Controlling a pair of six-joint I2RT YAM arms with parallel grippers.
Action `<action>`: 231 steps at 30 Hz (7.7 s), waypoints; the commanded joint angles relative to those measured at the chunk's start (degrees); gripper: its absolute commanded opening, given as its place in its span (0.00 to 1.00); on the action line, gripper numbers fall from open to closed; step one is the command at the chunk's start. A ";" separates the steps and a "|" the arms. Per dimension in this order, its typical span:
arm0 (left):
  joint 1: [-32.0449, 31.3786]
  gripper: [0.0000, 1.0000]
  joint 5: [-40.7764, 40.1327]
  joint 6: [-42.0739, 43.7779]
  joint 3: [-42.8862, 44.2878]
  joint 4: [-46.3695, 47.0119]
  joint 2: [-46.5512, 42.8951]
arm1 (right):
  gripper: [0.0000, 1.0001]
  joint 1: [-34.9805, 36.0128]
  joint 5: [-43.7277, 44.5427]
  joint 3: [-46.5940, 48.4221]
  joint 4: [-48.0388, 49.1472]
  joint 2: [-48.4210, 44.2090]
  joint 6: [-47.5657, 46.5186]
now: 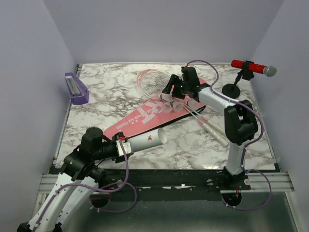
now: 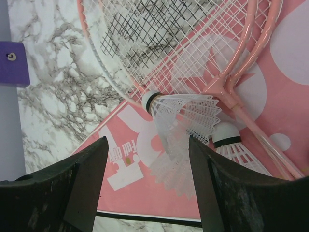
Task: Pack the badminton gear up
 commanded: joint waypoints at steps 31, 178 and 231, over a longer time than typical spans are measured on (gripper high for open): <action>-0.14 0.49 -4.75 2.09 2.75 5.20 10.33 | 0.19 0.19 -5.87 0.08 1.71 -3.20 0.29; 13.66 0.43 23.91 -1.07 5.04 13.82 15.18 | 0.56 18.38 2.39 -13.19 -27.22 -51.22 -5.61; 13.05 0.44 23.73 0.95 6.63 11.71 14.91 | 0.56 18.47 -9.83 -16.71 -21.41 -45.41 -6.14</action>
